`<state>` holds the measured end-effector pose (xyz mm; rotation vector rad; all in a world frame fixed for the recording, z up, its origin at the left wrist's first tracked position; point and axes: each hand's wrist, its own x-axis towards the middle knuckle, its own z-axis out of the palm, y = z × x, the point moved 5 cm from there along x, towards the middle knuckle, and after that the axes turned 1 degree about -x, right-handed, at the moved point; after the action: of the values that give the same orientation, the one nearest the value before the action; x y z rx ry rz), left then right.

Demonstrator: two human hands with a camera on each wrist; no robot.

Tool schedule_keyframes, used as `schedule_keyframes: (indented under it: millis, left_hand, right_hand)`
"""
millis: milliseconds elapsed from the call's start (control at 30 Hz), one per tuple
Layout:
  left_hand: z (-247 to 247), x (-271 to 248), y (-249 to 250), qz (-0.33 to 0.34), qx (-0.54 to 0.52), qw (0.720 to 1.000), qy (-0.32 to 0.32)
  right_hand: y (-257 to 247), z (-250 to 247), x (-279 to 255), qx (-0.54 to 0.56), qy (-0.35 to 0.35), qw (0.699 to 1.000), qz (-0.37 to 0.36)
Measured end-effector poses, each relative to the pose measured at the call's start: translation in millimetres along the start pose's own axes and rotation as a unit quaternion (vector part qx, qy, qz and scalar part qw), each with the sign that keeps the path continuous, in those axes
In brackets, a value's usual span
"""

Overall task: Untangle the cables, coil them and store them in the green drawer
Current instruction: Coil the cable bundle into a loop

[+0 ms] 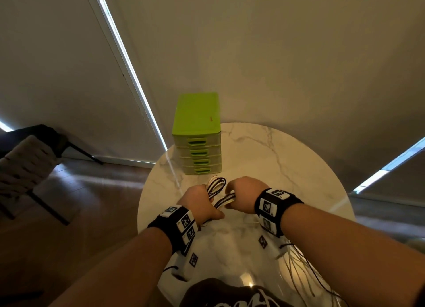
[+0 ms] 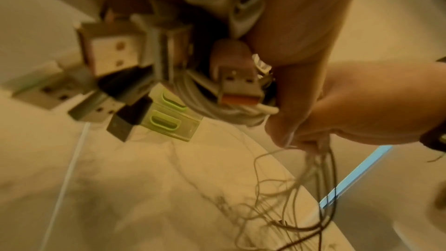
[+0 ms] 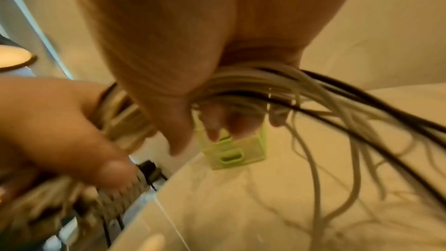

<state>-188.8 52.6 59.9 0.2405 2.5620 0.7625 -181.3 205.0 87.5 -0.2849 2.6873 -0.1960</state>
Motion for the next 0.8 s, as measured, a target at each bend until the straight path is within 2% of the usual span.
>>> schedule_keyframes:
  millis: [133, 267, 367, 467, 533, 633, 700, 767, 800]
  left_hand:
    - [-0.9, -4.8, -1.1, -0.003, -0.001, 1.000, -0.011]
    - [6.8, -9.5, 5.2, 0.013, 0.009, 0.998, -0.064]
    - [14.5, -11.9, 4.3, -0.001, 0.037, 0.996, -0.084]
    - [24.4, -16.0, -2.7, -0.011, 0.048, 0.994, -0.102]
    - [30.6, -20.6, -8.0, -0.013, 0.026, 0.993, -0.111]
    - [31.3, -27.7, -9.7, -0.021, -0.016, 0.995, -0.101]
    - [27.9, -29.1, -5.9, -0.031, -0.055, 0.993, -0.103]
    - [22.4, -27.4, 0.8, -0.037, -0.094, 0.989, -0.105]
    - [19.5, -25.6, 3.4, -0.041, -0.107, 0.988, -0.105]
  right_hand:
    - [6.3, 6.4, -7.6, -0.046, -0.025, 0.999, -0.004]
    - [-1.2, -13.9, -8.0, -0.069, -0.016, 0.997, 0.011]
    - [-6.4, -16.6, -5.9, -0.023, -0.046, 0.998, 0.034]
    - [-10.4, -15.8, -7.8, 0.023, -0.096, 0.995, -0.007]
    - [-8.3, -18.3, -10.6, -0.015, -0.105, 0.993, -0.044]
    - [5.2, -30.7, -9.4, -0.133, -0.065, 0.988, -0.041]
    - [16.6, -47.7, -4.3, -0.202, -0.006, 0.979, -0.018]
    - [27.6, -67.4, -2.7, -0.217, 0.049, 0.974, 0.031]
    - [31.7, -71.9, -2.2, -0.220, 0.054, 0.973, 0.053]
